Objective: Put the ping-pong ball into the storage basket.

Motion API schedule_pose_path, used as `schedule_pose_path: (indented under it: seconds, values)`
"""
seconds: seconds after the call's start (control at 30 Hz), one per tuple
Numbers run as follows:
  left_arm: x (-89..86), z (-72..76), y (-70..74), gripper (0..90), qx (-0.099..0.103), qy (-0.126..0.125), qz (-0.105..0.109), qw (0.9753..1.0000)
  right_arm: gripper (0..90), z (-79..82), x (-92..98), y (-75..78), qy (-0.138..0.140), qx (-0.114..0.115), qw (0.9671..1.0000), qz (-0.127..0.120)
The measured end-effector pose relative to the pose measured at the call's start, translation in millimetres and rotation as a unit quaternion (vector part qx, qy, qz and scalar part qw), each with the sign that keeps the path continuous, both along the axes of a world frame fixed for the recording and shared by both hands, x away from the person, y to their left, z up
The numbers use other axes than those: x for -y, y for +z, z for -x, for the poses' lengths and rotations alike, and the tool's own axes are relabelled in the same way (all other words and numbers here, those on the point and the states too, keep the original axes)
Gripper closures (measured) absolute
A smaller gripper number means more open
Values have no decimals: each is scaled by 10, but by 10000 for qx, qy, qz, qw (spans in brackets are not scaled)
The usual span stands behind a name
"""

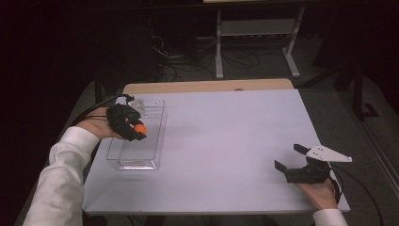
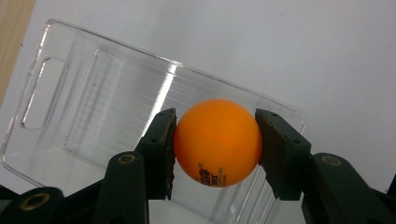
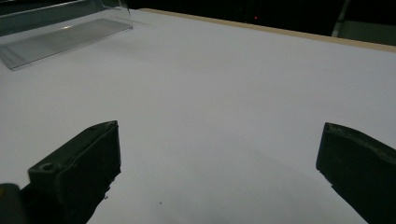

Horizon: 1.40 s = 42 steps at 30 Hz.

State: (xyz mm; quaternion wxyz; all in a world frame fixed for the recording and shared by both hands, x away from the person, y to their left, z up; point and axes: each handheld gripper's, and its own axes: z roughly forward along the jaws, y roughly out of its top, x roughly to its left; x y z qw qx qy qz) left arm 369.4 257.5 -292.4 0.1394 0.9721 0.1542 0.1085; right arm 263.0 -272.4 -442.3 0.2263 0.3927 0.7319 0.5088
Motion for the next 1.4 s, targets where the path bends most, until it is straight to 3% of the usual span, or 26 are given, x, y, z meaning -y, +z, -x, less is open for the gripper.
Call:
schedule_pose_path:
  seconds: [1.4]
  values:
    - [-1, -57, -447, 506, -261, 2, -180, 9995, 0, 1, -2, -6, 11, -39, 10000, 42]
